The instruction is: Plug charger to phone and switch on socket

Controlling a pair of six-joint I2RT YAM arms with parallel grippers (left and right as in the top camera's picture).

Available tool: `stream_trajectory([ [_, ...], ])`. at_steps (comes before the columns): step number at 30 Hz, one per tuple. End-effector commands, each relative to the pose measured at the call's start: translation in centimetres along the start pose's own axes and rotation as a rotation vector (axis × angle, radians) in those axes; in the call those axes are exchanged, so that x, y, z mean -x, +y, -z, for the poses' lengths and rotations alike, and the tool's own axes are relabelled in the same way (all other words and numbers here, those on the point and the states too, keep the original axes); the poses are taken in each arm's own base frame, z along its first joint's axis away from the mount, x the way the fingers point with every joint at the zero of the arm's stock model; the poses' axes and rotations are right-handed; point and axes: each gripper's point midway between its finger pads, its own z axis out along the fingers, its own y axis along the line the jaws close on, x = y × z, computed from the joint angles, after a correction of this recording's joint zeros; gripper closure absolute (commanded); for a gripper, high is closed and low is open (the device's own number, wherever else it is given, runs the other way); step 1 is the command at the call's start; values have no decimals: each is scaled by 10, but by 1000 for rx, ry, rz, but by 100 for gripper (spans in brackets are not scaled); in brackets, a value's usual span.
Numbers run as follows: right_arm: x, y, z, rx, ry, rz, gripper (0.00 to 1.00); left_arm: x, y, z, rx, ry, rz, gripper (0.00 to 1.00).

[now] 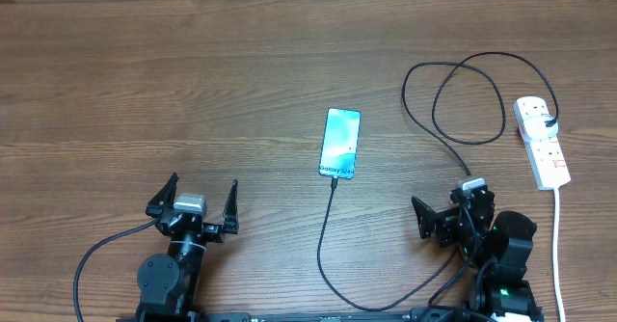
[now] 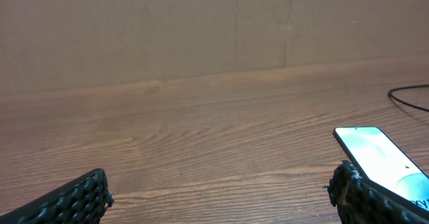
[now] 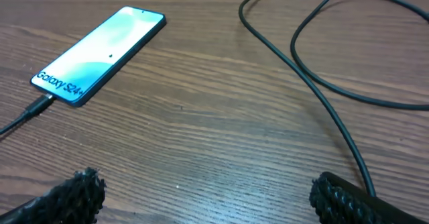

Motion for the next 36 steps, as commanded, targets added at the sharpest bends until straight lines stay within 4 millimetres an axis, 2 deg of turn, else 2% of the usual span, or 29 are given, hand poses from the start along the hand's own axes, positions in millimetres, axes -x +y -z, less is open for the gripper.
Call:
stream_trajectory([
  [1, -1, 0, 0, -3, -6, -5, 0, -1, 1, 0, 0, 1, -16, 0],
  [6, 11, 5, 3, 5, -56, 29, 0, -1, 1, 0, 0, 1, -16, 0],
  [15, 49, 16, 17, 4, -221, 128, 0, -1, 1, 0, 0, 1, -15, 0],
  [21, 76, 31, 32, 31, -351, 190, 0, -1, 1, 0, 0, 0, -15, 0],
  [26, 96, 38, 48, 50, -460, 143, 0, -1, 1, 0, 0, 1, -15, 0],
  [29, 103, 39, 54, 57, -498, 115, 0, -1, 1, 0, 0, 1, -16, 0],
  [36, 103, 38, 54, 51, -497, 114, 0, -1, 1, 0, 0, 1, -15, 0],
])
